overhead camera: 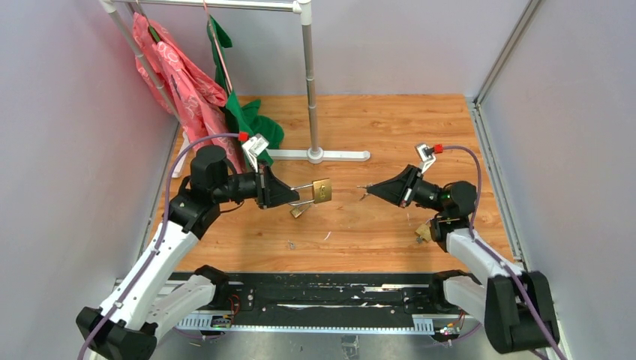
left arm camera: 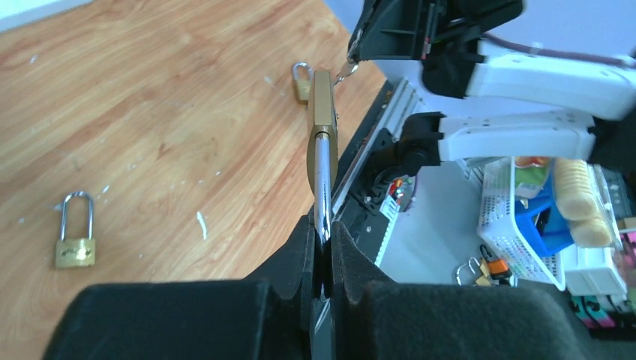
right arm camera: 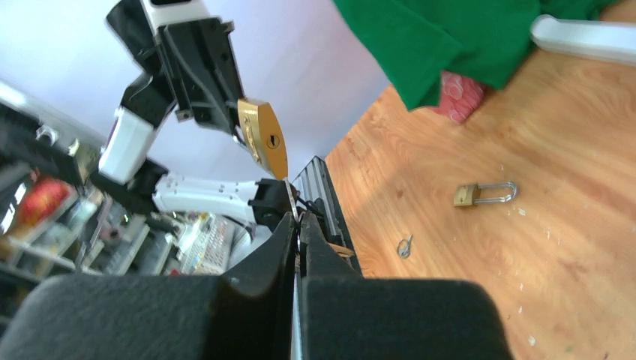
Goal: Lock with the key
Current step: Lock the lock, then place the lock at the center of the board.
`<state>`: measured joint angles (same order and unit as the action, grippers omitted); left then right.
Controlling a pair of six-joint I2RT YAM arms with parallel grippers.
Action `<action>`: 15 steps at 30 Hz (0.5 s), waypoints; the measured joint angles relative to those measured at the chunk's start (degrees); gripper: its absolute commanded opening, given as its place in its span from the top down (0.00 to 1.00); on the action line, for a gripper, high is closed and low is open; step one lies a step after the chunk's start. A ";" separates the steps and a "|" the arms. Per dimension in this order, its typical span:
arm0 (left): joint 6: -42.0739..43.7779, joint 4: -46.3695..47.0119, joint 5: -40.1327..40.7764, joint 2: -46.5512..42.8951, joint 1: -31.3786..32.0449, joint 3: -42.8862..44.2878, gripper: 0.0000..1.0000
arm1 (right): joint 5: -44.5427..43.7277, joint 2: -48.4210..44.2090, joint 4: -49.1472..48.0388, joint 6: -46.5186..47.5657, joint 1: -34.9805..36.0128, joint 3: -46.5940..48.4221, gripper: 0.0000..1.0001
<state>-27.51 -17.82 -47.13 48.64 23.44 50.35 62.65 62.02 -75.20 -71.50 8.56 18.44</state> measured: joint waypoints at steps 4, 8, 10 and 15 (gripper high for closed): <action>1.03 -2.97 2.56 3.37 -0.39 0.17 1.00 | -9.51 -8.39 35.19 18.97 1.73 4.81 1.00; 4.22 -6.03 5.16 8.57 -0.46 0.17 1.00 | -20.24 -8.72 53.77 30.73 4.50 10.40 1.00; 6.34 -8.04 5.46 10.69 -0.46 0.72 1.00 | -21.92 -5.44 57.77 33.33 5.07 11.34 1.00; 12.41 -12.76 4.37 21.84 0.02 8.09 1.00 | -25.94 0.15 67.82 35.89 9.40 10.58 1.00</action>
<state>-15.09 -30.59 -42.76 70.48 23.46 58.43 36.71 62.17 -7.38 -35.62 17.96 29.02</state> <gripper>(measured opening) 0.077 0.018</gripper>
